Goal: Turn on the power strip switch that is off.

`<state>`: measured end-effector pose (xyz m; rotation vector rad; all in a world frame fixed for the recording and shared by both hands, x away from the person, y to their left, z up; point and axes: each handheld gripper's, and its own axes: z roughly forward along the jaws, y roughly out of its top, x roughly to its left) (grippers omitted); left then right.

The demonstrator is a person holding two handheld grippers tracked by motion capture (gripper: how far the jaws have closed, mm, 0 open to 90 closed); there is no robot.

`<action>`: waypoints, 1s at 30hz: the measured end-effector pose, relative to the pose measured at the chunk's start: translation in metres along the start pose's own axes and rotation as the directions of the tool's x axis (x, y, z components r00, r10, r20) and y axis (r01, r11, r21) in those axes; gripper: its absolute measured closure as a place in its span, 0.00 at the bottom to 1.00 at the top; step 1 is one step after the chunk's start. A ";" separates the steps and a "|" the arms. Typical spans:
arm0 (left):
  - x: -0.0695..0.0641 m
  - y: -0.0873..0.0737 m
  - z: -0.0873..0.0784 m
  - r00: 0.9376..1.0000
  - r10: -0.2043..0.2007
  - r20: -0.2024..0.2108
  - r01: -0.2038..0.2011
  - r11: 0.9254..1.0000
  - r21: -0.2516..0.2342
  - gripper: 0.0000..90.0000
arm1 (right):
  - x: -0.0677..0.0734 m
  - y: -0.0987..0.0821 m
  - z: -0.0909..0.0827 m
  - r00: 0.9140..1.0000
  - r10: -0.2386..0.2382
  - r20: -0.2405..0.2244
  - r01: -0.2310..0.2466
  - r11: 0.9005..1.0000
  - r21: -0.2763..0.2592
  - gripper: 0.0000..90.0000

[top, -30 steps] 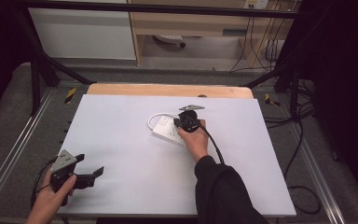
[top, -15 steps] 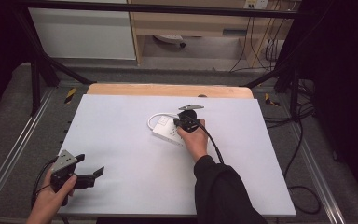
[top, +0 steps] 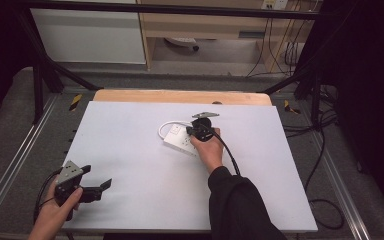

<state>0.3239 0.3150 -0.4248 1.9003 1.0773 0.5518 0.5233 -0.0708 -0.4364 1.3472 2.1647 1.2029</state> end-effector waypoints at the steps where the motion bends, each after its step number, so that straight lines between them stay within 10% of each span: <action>1: 0.000 0.000 0.000 1.000 0.000 0.000 0.000 1.000 0.001 0.08 | 0.000 0.000 0.000 1.000 -0.002 0.000 0.002 1.000 0.000 1.00; 30: 0.000 -0.001 0.001 1.000 0.000 -0.001 0.000 1.000 0.012 0.08 | -0.002 0.001 0.001 1.000 0.022 -0.008 -0.022 1.000 0.005 1.00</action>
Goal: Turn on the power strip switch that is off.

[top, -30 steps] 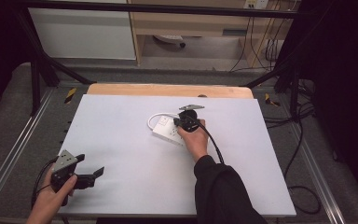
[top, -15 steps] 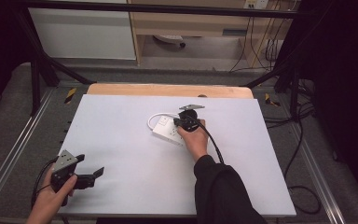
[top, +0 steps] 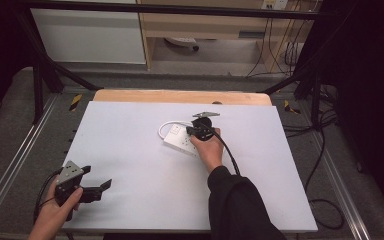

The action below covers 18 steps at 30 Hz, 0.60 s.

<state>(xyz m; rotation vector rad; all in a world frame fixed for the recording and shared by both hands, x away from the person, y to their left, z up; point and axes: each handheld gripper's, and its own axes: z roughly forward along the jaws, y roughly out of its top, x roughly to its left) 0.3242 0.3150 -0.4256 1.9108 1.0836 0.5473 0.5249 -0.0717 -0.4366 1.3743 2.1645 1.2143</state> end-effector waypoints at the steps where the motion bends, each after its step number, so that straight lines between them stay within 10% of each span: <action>1: 0.000 0.000 0.000 1.000 0.000 0.000 0.000 1.000 0.000 0.08 | 0.000 0.000 0.000 1.000 0.001 0.000 -0.001 1.000 0.000 1.00; 18: 0.000 0.000 0.000 1.000 -0.001 0.000 0.001 1.000 0.000 0.08 | -0.001 0.000 0.002 1.000 0.027 -0.010 -0.027 1.000 0.008 1.00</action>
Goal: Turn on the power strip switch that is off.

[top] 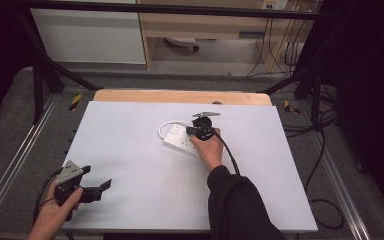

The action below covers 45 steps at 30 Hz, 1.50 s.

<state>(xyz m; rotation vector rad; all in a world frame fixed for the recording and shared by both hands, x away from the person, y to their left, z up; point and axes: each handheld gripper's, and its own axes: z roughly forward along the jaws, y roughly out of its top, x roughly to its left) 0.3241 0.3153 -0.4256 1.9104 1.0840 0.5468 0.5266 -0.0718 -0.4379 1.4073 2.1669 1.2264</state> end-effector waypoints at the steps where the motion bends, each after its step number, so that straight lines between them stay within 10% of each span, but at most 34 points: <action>1: 0.000 0.000 0.000 1.000 0.000 0.000 0.000 1.000 0.000 0.08 | 0.000 0.000 0.000 1.000 0.000 -0.001 0.000 1.000 -0.001 1.00; 45: 0.002 -0.001 -0.001 1.000 -0.007 -0.003 0.007 1.000 0.000 0.08 | 0.002 0.012 -0.024 0.999 -0.022 -0.045 0.017 0.994 -0.111 0.92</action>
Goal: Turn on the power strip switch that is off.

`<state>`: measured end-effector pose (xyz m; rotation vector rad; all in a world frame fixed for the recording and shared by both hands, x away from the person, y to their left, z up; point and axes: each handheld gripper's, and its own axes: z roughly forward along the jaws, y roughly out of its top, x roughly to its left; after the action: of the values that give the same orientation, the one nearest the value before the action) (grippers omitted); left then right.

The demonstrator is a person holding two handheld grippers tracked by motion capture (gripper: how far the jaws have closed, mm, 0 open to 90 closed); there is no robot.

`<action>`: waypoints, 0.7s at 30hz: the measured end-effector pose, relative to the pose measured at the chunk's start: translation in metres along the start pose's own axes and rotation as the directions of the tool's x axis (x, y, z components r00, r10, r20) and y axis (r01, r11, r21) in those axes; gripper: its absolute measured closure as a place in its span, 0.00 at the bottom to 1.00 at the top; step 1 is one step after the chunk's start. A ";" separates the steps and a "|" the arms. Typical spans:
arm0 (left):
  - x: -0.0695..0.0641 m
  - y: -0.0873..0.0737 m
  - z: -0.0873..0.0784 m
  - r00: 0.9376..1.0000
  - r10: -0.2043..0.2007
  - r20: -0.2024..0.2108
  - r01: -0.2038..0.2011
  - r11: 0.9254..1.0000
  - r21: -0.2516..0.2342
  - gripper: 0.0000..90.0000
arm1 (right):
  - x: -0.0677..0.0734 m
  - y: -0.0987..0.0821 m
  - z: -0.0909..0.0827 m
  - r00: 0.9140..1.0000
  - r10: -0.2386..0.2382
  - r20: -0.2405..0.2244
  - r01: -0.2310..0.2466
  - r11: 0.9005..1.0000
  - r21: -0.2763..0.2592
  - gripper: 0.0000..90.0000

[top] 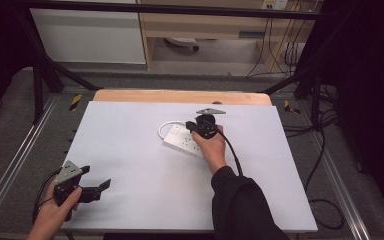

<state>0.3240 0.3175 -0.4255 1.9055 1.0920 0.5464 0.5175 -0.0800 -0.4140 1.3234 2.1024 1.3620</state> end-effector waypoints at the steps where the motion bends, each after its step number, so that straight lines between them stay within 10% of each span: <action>1: 0.000 0.000 0.000 1.000 0.001 0.000 -0.001 1.000 -0.001 0.08 | 0.001 0.001 -0.002 1.000 0.000 -0.001 0.000 1.000 -0.005 0.90; 21: 0.001 0.000 -0.001 1.000 -0.003 -0.002 0.003 1.000 -0.002 0.08 | -0.002 0.013 -0.026 1.000 -0.014 0.010 0.015 0.999 -0.051 0.71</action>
<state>0.3238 0.3185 -0.4256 1.9017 1.0959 0.5476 0.5085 -0.0944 -0.3907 1.2892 2.0525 1.3913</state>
